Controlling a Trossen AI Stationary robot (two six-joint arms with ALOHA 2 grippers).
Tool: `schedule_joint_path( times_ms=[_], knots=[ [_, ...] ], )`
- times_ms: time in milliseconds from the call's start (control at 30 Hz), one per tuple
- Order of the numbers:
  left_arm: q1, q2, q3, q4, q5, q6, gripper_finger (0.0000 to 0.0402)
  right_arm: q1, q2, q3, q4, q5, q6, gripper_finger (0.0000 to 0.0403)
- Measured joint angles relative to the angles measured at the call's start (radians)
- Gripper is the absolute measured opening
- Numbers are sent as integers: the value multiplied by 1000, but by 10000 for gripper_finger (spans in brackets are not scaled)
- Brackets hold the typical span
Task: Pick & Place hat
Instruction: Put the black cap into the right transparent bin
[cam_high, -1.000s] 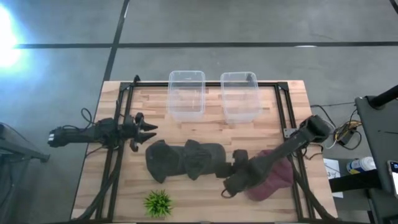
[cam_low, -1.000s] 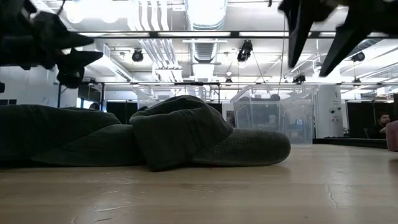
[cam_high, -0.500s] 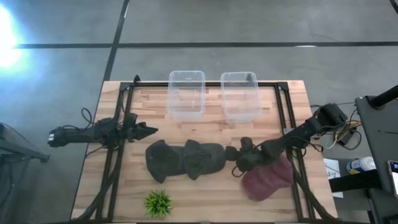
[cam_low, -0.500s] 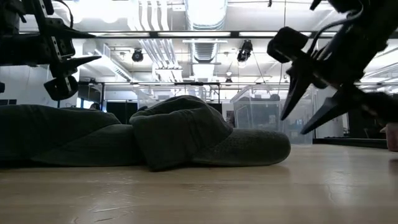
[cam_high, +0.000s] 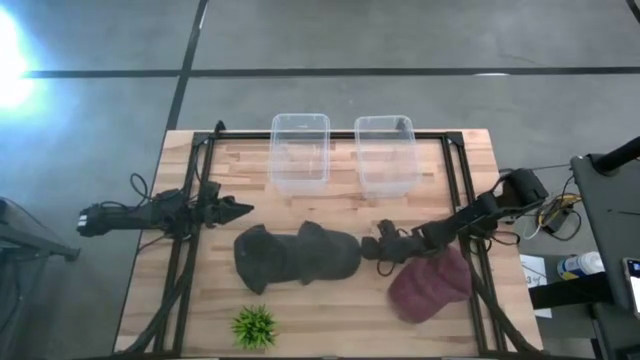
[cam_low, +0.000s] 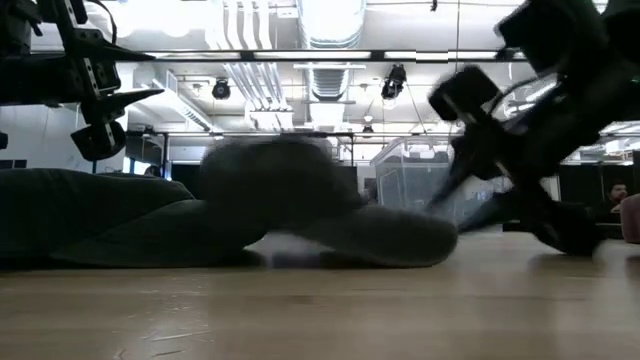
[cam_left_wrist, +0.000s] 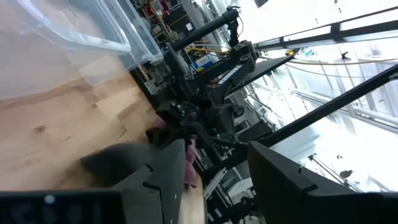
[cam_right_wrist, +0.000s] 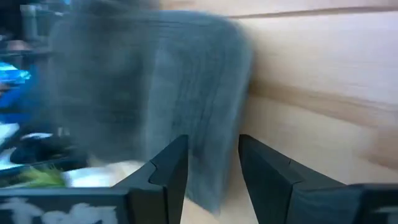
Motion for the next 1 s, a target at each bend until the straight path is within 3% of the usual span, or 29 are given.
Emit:
schedule_joint_path(
  times_ms=[267, 367, 567, 767, 867, 1000],
  knots=[
    [0, 4, 0, 6, -37, 5, 169, -46, 14, 48, 25, -6, -119, 139],
    [0, 7, 0, 7, -54, 18, 169, -74, 39, 82, 26, -57, -166, 139],
    [0, 10, 0, 4, -56, 34, 169, -119, 159, 223, 33, -194, -268, 139],
    [0, 13, 0, -4, -56, 35, 169, -141, 305, 391, 30, -223, -340, 138],
    [0, 17, 0, -5, -56, 28, 169, -153, 364, 457, 22, -254, -355, 125],
    [-1, 24, 7, -2, -45, -43, 169, -164, 408, 514, 22, -298, -356, 79]
  ],
)
